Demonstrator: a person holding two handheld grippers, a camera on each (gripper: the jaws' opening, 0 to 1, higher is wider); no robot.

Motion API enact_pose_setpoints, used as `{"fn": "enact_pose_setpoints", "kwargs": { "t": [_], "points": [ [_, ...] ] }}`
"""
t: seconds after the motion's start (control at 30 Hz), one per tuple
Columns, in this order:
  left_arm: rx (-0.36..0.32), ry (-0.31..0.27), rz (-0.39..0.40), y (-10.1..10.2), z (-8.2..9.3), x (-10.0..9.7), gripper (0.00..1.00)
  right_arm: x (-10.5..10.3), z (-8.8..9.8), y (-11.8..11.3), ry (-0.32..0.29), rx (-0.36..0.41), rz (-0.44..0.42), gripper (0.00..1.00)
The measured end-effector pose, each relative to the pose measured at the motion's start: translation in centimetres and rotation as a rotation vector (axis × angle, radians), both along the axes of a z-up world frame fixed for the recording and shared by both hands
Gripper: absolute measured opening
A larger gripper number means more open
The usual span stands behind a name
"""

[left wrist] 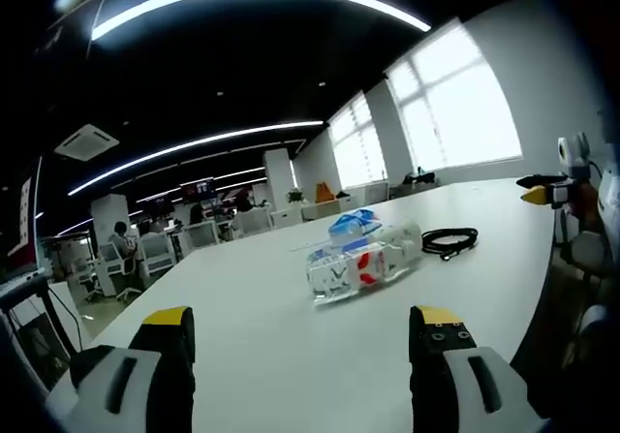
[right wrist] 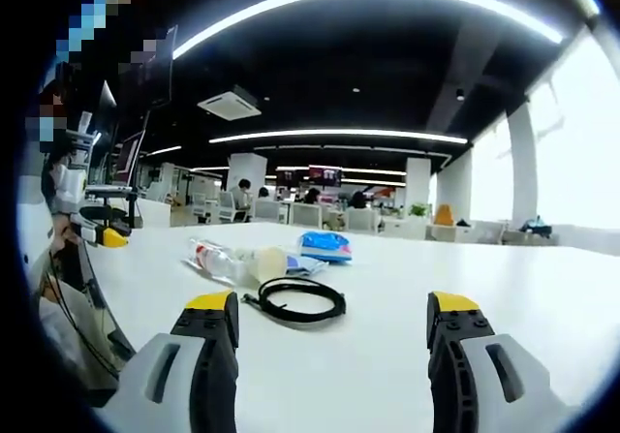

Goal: Arrange the tabletop items into an orderly group along one side of the table until the central work area is clear of visible clutter.

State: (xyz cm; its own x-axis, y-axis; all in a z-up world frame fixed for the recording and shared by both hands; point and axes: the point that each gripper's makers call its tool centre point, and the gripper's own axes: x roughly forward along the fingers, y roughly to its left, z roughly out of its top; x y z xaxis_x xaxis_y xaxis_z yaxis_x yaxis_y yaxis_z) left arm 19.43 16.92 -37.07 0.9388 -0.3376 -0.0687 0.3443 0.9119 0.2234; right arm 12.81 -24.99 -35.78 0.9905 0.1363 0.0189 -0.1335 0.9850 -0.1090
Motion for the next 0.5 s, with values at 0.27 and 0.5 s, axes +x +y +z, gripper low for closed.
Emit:
{"fn": "enact_pose_setpoints", "kwargs": {
  "t": [0.27,0.5],
  "points": [
    [0.02,0.004,-0.035,-1.4,0.1,0.2,0.91,-0.4,-0.2,-0.6,0.002,-0.004,-0.009,0.77],
    [0.043,-0.018,-0.04,-2.0,0.7,0.2,0.91,-0.8,-0.2,-1.0,-0.006,0.007,-0.013,0.77]
  ]
}}
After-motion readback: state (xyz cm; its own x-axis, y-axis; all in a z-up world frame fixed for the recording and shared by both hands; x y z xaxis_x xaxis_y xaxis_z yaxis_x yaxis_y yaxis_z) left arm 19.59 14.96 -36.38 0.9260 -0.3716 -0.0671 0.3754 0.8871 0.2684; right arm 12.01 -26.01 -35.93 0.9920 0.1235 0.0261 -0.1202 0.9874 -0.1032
